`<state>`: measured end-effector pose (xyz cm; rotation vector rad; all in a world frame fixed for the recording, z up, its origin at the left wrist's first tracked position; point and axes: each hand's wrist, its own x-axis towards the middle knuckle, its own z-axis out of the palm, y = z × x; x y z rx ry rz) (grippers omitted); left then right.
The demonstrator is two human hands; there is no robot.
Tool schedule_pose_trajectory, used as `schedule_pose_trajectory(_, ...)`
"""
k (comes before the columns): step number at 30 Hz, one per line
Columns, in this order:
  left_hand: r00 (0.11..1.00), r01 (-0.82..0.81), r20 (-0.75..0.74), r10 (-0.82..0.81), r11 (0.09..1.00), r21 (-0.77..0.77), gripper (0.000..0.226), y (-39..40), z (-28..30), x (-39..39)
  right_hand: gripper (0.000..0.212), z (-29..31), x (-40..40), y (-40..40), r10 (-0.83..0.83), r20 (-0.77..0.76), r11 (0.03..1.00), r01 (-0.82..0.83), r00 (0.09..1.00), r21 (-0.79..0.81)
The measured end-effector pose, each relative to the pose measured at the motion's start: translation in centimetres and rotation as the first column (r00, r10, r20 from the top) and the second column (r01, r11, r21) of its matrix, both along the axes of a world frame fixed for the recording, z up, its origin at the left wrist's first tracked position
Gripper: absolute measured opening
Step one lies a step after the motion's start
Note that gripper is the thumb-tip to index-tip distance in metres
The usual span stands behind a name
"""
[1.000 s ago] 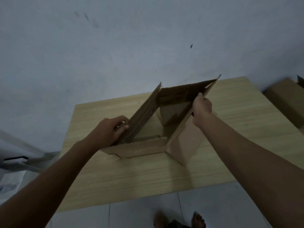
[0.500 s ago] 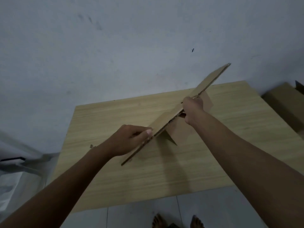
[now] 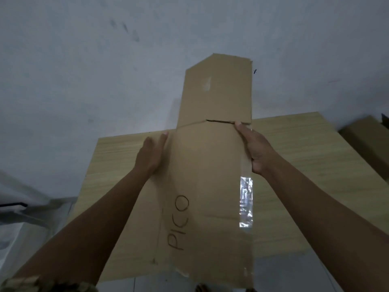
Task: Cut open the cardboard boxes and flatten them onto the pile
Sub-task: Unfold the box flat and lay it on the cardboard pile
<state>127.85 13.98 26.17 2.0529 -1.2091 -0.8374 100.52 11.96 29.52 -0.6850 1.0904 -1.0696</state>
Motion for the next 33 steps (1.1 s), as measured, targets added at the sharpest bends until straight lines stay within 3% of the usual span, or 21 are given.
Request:
schedule_pose_trajectory(3,0.945,-0.079,-0.306,0.111,0.990,0.112,0.119,-0.6,-0.3,2.0,0.043,-0.8,-0.1,0.1,0.077,0.001,0.997,-0.076,0.997,0.023)
schedule_pose_trajectory(5,0.844,-0.054,-0.515,0.148,0.980,0.193,0.120,-1.1,-1.1,3.2,0.052,-1.3,-0.1,0.0,0.118,0.022,0.992,-0.119,0.993,0.045)
schedule_pose_trajectory(7,0.754,0.014,-0.632,0.177,0.959,0.284,0.129,-1.4,-1.9,4.3,0.050,-1.9,-0.4,0.0,0.147,0.068,0.985,-0.153,0.987,0.082)
schedule_pose_trajectory(9,0.671,0.112,-0.722,0.170,0.939,0.326,0.129,-1.8,-2.7,4.8,0.043,-2.5,-0.8,-0.2,0.182,0.109,0.974,-0.195,0.977,0.119)
schedule_pose_trajectory(14,0.603,0.202,-0.784,0.146,0.923,0.327,0.107,-3.1,-3.9,3.6,0.038,-3.9,-1.8,-2.0,0.253,0.098,0.949,-0.267,0.963,0.170)
schedule_pose_trajectory(18,0.710,0.104,-0.686,0.159,0.940,0.325,0.082,-3.8,-3.8,3.5,0.033,-4.6,-2.0,-4.6,0.245,-0.021,0.959,-0.239,0.969,0.150)
schedule_pose_trajectory(21,0.815,-0.199,-0.487,0.314,0.941,0.274,0.089,-4.3,-4.5,5.3,0.029,-5.9,-0.8,-6.3,0.203,-0.237,0.977,-0.181,0.950,0.110)
schedule_pose_trajectory(25,0.863,-0.331,-0.364,0.350,0.937,0.114,0.044,-3.6,-5.4,8.2,0.017,-7.7,2.9,-7.2,0.205,-0.339,0.979,-0.185,0.918,0.090)
schedule_pose_trajectory(30,0.909,-0.381,-0.164,0.383,0.923,0.045,0.054,-2.6,-6.6,13.1,0.019,-11.2,9.5,-8.8,0.178,-0.557,0.980,-0.197,0.811,0.027)
schedule_pose_trajectory(33,0.922,-0.386,-0.008,0.386,0.922,0.023,0.055,-2.4,-7.4,16.6,0.035,-13.0,14.8,-9.0,0.128,-0.699,0.984,-0.176,0.704,0.002)
